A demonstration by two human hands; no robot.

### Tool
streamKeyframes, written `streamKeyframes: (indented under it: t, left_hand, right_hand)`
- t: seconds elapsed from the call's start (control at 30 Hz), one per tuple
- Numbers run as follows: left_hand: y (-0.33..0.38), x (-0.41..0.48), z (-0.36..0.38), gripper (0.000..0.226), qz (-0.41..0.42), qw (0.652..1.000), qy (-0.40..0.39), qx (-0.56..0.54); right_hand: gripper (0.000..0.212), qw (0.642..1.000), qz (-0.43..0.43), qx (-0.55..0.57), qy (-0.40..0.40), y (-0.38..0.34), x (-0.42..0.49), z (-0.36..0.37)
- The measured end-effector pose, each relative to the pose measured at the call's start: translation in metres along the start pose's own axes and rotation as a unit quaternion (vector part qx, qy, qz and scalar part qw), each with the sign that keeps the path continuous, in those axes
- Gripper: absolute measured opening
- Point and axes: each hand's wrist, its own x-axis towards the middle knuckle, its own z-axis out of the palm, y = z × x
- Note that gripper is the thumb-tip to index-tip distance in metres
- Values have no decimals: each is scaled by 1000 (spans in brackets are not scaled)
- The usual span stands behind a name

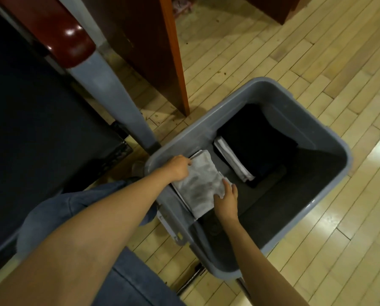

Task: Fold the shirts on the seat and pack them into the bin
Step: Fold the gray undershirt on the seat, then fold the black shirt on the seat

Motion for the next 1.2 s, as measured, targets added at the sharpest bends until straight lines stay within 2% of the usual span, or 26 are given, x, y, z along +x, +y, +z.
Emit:
streamKeyframes:
  t: [0.17, 0.27, 0.33, 0.43, 0.63, 0.8, 0.87, 0.97, 1.1, 1.2]
  left_hand:
    - [10, -43, -25, 39, 12, 1000, 13, 9]
    - [9, -80, -47, 32, 21, 999, 41, -21]
    - [1, -114, -65, 33, 33, 992, 103, -65]
    - [-27, -173, -88, 29, 38, 965, 233, -117]
    - [-120, -293, -121, 26, -22, 909, 374, -181]
    - [-229, -389, -115, 26, -122, 836, 489, -217]
    - [-274, -417, -104, 26, -165, 808, 519, -226]
    - [-343, -451, -79, 25, -219, 790, 527, -225]
    - [-435, -477, -43, 32, -307, 758, 518, -251]
    - [-501, -484, -20, 44, -356, 743, 501, -265]
  right_hand:
    - [55, 991, -88, -101, -20, -54, -9, -18]
    - [52, 963, -169, -207, -24, -95, -25, -29]
    - [48, 930, -230, -287, -12, -127, -41, -35]
    - [43, 860, -300, -413, -6, -183, -74, -36]
    - [40, 744, -471, -466, -88, -292, -161, 2]
    - [45, 631, -619, -452, -121, -362, -249, 89]
    - [46, 594, -651, -446, -155, -378, -280, 132]
    - [51, 535, -667, -474, -209, -392, -319, 202]
    - [54, 492, -666, -499, -255, -402, -349, 300]
    - [57, 485, -660, -499, -281, -404, -361, 372]
